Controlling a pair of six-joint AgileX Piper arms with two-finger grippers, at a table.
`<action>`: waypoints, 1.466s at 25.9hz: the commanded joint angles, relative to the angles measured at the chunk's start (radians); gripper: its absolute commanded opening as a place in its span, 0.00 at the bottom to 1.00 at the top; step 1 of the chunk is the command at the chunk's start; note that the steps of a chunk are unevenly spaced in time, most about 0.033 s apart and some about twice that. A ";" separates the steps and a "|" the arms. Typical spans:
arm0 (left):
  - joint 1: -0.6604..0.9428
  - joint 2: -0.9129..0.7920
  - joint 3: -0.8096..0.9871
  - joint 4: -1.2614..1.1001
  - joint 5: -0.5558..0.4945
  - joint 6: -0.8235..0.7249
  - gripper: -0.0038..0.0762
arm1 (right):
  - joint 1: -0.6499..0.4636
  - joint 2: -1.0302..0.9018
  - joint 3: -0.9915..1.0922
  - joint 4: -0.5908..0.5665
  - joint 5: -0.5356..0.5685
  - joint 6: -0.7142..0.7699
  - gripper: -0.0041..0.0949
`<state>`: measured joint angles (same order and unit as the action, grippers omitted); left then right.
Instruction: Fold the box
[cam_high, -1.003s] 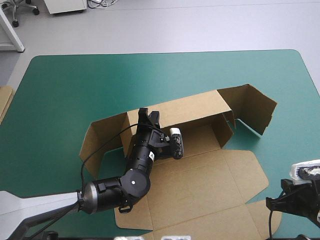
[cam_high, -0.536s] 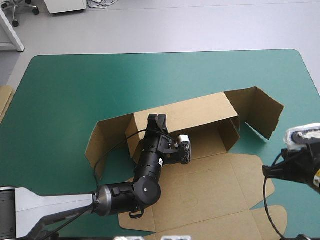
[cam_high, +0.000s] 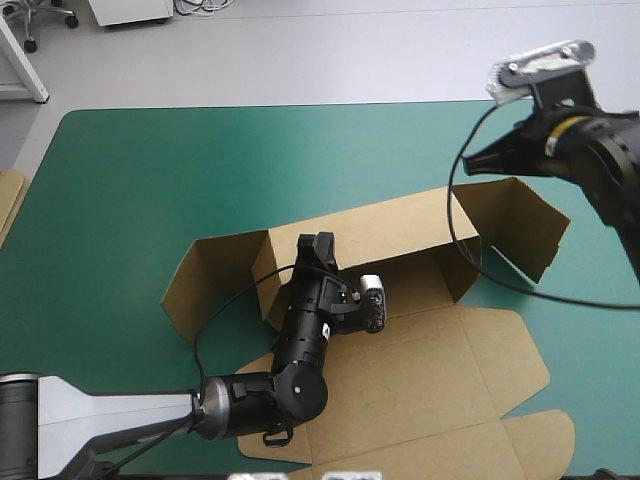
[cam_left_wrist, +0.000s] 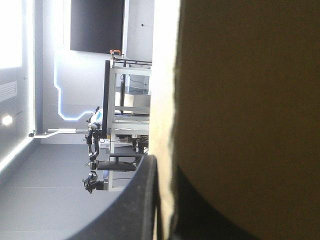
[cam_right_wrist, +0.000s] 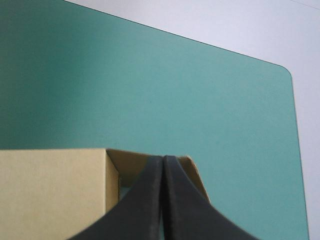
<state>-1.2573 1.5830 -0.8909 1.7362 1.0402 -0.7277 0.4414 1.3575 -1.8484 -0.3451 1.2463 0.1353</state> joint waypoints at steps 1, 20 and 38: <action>-0.013 -0.029 -0.022 0.079 0.023 -0.026 0.04 | -0.063 0.107 -0.138 0.098 0.000 -0.077 0.02; -0.013 -0.029 -0.022 0.051 0.003 -0.026 0.04 | -0.387 0.436 -0.147 0.456 0.000 -0.212 0.02; -0.013 -0.029 -0.022 0.018 0.010 -0.026 0.04 | -0.387 0.247 0.116 0.470 0.000 -0.224 0.02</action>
<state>-1.2603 1.5830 -0.8909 1.7315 1.0410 -0.7321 0.0615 1.6934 -1.7463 0.1050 1.2381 -0.0828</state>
